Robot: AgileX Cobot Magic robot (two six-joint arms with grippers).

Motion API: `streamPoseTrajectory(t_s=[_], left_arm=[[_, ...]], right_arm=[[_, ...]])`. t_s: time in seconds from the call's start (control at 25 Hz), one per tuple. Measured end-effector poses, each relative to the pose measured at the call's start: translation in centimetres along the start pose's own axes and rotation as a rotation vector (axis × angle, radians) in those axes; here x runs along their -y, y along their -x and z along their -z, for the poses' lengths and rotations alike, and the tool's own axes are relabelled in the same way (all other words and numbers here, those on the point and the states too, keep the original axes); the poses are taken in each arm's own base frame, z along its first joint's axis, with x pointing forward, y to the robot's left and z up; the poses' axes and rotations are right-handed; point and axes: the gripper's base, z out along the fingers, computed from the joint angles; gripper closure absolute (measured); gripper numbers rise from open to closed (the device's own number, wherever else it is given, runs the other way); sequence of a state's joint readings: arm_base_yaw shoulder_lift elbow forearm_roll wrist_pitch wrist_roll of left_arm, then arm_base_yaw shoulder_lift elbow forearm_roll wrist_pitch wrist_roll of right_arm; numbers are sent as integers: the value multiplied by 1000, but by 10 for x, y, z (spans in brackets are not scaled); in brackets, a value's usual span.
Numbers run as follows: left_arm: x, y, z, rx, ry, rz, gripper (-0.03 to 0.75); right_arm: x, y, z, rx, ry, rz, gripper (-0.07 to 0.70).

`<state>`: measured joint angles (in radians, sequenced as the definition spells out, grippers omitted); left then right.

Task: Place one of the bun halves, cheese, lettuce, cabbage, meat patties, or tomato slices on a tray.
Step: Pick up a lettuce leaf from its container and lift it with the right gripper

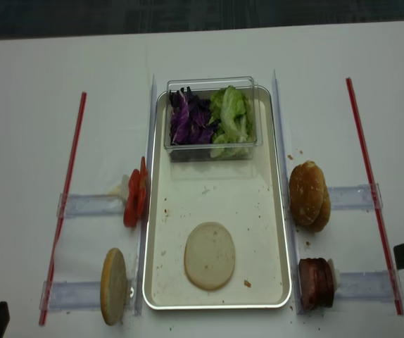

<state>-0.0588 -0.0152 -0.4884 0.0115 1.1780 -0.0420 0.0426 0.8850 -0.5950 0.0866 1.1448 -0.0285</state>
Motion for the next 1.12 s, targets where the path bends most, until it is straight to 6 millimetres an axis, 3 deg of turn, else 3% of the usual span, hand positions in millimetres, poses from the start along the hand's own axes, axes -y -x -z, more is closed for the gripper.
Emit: streamPoseTrajectory(t_s=[0.68,1.12], left_arm=[[0,0,0,0,0,0,288],[0,0,0,0,0,0,288]], right_arm=[[-1,87,-1,-44,-1,5,230],[1,155,-16,-63,-11,12,234]])
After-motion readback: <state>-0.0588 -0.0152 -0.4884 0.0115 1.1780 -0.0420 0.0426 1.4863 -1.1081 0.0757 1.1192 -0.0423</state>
